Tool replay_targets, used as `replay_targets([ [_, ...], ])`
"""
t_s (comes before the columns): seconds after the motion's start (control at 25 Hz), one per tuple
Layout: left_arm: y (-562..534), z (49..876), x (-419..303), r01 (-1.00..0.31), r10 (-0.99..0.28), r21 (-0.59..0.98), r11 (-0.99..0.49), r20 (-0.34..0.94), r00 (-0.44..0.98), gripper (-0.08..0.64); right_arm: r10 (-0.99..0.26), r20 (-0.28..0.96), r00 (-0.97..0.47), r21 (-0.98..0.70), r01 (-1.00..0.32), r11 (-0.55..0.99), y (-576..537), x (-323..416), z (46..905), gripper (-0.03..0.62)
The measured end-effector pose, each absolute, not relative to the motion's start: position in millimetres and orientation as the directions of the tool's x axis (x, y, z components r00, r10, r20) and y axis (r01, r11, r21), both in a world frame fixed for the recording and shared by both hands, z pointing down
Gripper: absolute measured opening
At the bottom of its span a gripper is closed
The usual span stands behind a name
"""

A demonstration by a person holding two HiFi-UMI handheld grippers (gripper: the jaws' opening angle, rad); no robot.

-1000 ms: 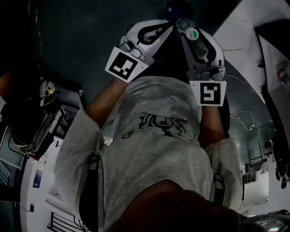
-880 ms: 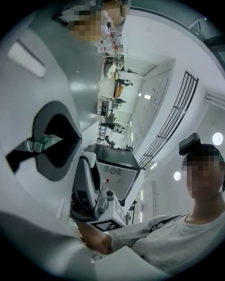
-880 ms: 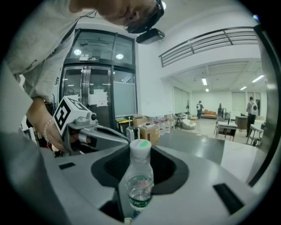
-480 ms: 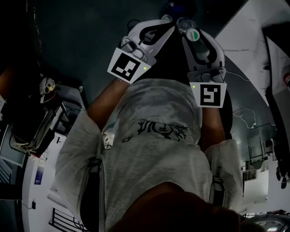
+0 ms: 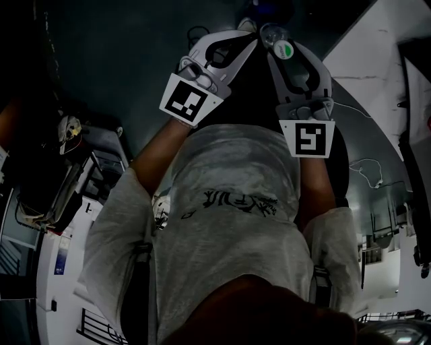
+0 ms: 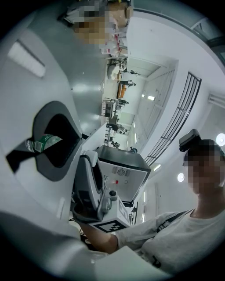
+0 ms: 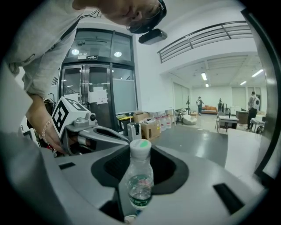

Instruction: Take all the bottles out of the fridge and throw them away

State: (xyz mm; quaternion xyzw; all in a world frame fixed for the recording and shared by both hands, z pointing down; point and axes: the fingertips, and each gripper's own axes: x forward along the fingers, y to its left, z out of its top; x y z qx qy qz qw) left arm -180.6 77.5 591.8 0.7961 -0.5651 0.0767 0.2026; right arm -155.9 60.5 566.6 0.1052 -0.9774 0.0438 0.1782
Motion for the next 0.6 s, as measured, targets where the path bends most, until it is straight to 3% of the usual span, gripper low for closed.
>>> replay_targets([
  [0.6, 83.8, 662.3, -185.7, -0.932, -0.858, 0.237, -0.275, 0.377, 0.349, 0.009, -0.177, 0.398, -0.900, -0.062, -0.219, 0.974, 64.8, -157.8, 650.6, 0.146],
])
